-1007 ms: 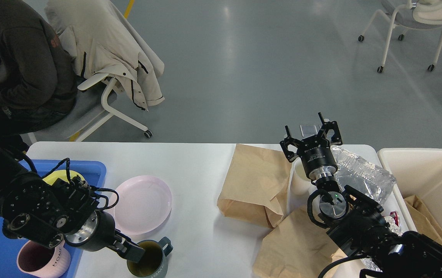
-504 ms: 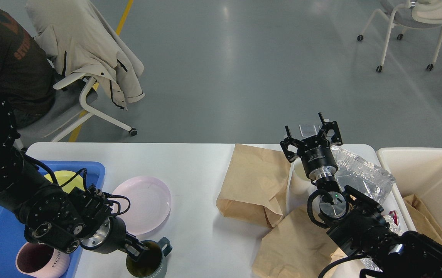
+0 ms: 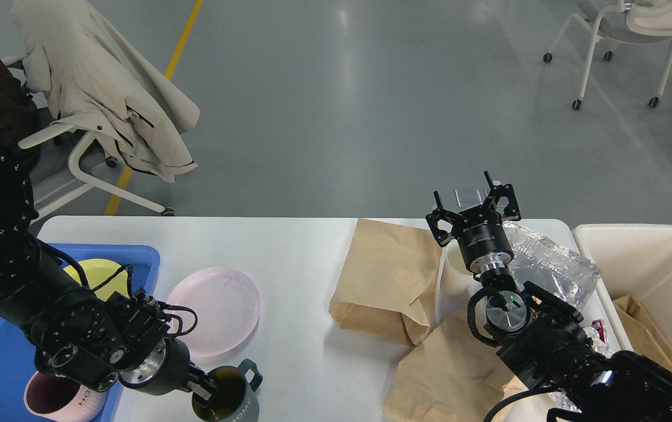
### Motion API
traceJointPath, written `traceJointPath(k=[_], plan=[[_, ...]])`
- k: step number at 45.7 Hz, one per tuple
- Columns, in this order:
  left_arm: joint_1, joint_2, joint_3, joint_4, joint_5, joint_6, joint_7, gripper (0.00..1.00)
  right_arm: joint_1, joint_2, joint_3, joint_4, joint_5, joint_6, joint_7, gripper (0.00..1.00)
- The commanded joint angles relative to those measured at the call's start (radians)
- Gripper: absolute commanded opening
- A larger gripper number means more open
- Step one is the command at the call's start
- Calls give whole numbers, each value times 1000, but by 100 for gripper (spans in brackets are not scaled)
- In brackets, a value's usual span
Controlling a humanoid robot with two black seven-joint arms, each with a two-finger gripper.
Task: Tidy desktop
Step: 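Lift the dark green mug and set it in the blue tray corner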
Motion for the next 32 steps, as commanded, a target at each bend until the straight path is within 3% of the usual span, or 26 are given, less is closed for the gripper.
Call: traceJointPath(k=[1, 6, 11, 15, 19, 26, 32], plan=[[-136, 45, 23, -40, 0, -63, -69, 0, 0, 0, 0, 0, 0, 0, 0, 100], [-305, 148, 23, -46, 0, -201, -123, 0, 0, 0, 0, 0, 0, 0, 0, 100], [-501, 252, 28, -12, 6, -393, -200, 0, 0, 0, 0, 0, 0, 0, 0, 100], [-608, 327, 29, 92, 41, -557, -255, 1, 0, 0, 0, 0, 0, 0, 0, 100], [-629, 400, 22, 253, 127, -663, -304, 1, 0, 0, 0, 0, -1, 0, 0, 100], [-601, 513, 39, 396, 355, -697, -404, 1, 0, 0, 0, 0, 0, 0, 0, 100], [-523, 676, 52, 408, 579, -641, -411, 1, 0, 0, 0, 0, -1, 0, 0, 100]])
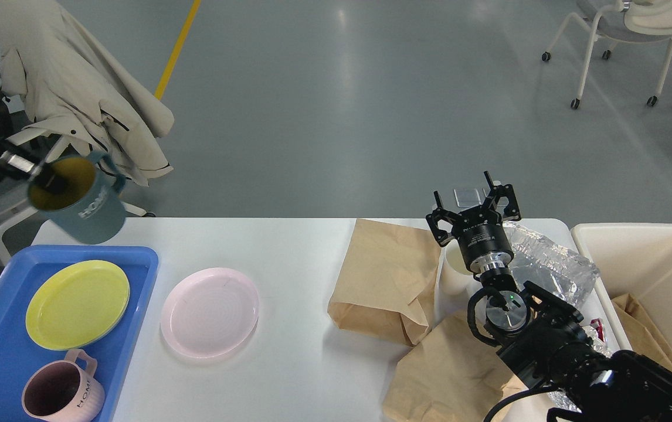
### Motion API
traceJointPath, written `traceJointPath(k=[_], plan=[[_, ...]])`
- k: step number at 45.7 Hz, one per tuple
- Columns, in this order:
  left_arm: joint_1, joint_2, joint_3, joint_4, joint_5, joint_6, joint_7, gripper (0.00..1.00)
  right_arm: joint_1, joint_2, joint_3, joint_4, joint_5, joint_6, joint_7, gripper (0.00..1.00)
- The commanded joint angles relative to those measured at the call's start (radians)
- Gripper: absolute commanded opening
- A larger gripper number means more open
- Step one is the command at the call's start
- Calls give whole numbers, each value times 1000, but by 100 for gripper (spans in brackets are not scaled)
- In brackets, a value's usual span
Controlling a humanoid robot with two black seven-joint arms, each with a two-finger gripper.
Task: Tidy desktop
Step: 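Lift the dark green mug and set it in the blue tray corner, then withdraw the left gripper up away from the tray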
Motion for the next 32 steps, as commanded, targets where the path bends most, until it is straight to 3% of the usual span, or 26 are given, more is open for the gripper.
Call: traceJointPath(k=[1, 9, 19, 32], plan=[[94, 154, 8, 23, 231, 77, -11, 1, 0, 0, 0, 0, 0, 0, 0, 100], [316, 244, 8, 82, 334, 275, -4, 1, 0, 0, 0, 0, 0, 0, 0, 100], [542, 250, -10, 223, 325, 406, -7, 1, 0, 0, 1, 0, 0, 0, 0, 100], [721, 241, -22, 243, 314, 524, 29, 1, 0, 0, 1, 0, 0, 0, 0, 100]])
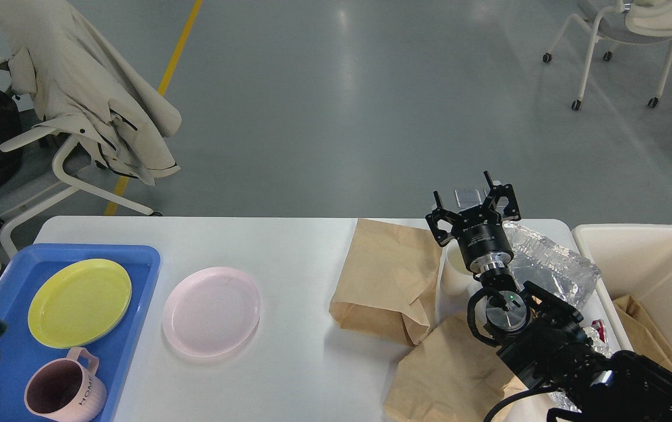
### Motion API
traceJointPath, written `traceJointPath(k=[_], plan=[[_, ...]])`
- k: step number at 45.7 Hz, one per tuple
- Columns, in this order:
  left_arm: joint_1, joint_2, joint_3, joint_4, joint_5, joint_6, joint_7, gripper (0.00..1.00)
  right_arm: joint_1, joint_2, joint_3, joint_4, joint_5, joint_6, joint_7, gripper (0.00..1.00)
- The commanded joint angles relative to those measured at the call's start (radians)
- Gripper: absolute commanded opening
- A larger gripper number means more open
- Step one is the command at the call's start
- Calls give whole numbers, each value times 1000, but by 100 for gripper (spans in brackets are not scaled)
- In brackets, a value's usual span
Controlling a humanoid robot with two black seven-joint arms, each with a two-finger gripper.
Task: Tidy desktop
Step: 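Withdraw the left gripper up away from the tray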
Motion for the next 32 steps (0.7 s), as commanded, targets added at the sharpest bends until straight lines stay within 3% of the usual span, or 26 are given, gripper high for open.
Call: traceJointPath(k=[1, 24, 32], plan=[[74, -2, -13, 6, -3, 51, 24, 1, 0, 0, 0, 0, -1, 0, 0, 100], [321, -46, -162, 121, -74, 88, 34, 14, 0, 0, 0, 0, 1, 0, 0, 100], [340, -51, -176, 124, -75, 89, 30, 39, 0, 0, 0, 0, 1, 0, 0, 100]])
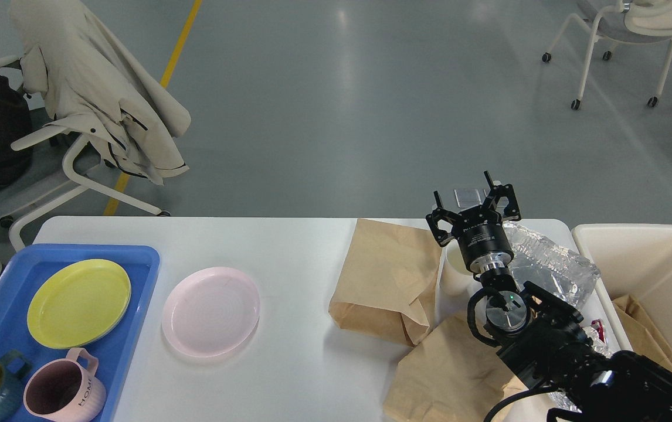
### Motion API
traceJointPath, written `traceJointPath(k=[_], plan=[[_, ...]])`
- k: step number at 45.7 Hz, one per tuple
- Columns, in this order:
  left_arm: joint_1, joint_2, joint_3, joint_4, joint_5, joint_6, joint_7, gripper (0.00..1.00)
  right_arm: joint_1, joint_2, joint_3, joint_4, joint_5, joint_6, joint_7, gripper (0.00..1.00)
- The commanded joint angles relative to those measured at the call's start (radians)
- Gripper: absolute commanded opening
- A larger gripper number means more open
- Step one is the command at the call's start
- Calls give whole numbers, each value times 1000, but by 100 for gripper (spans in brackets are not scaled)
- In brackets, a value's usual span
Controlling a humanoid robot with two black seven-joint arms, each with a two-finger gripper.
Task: Tidy desktop
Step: 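Withdraw the left gripper up away from the tray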
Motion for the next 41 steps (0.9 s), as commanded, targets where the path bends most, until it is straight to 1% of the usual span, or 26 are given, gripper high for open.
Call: traceJointPath(k=[1, 6, 9, 11, 15, 18, 20, 21, 22, 26, 30, 32, 34, 37, 39, 41], plan=[[8, -5, -6, 1, -1, 0, -8, 42, 0, 0, 0, 0, -1, 0, 0, 100], [-2, -5, -24, 1, -12, -1, -17, 57, 0, 0, 0, 0, 0, 0, 0, 100], [-9, -5, -48, 1, -22, -6, -22, 61, 0, 0, 0, 0, 0, 0, 0, 100], [-16, -3, -64, 1, -25, -10, -34, 64, 0, 0, 0, 0, 0, 0, 0, 100], [-90, 3, -64, 2, -25, -19, -64, 70, 0, 0, 0, 0, 0, 0, 0, 100], [-165, 7, -59, 2, -22, -52, -86, 72, 0, 0, 0, 0, 0, 0, 0, 100], [-218, 9, -58, 2, -22, -90, -104, 73, 0, 0, 0, 0, -1, 0, 0, 100], [-264, 9, -58, 2, -22, -122, -118, 74, 0, 0, 0, 0, -1, 0, 0, 100], [-335, 9, -61, 2, -22, -168, -135, 74, 0, 0, 0, 0, 0, 0, 0, 100], [-487, 1, -70, 2, -22, -268, -166, 74, 0, 0, 0, 0, -1, 0, 0, 100], [-659, -11, -84, 2, -24, -392, -196, 74, 0, 0, 0, 0, 0, 0, 0, 100], [-752, -35, -96, 2, -25, -456, -209, 74, 0, 0, 0, 0, 0, 0, 0, 100], [-837, -64, -116, 2, -25, -518, -218, 74, 0, 0, 0, 0, 0, 0, 0, 100], [-930, -104, -156, 7, -27, -607, -227, 74, 0, 0, 0, 0, -1, 0, 0, 100], [-967, -123, -191, 10, -27, -641, -226, 74, 0, 0, 0, 0, -1, 0, 0, 100], [-980, -141, -223, 8, -27, -662, -221, 74, 0, 0, 0, 0, -1, 0, 0, 100]])
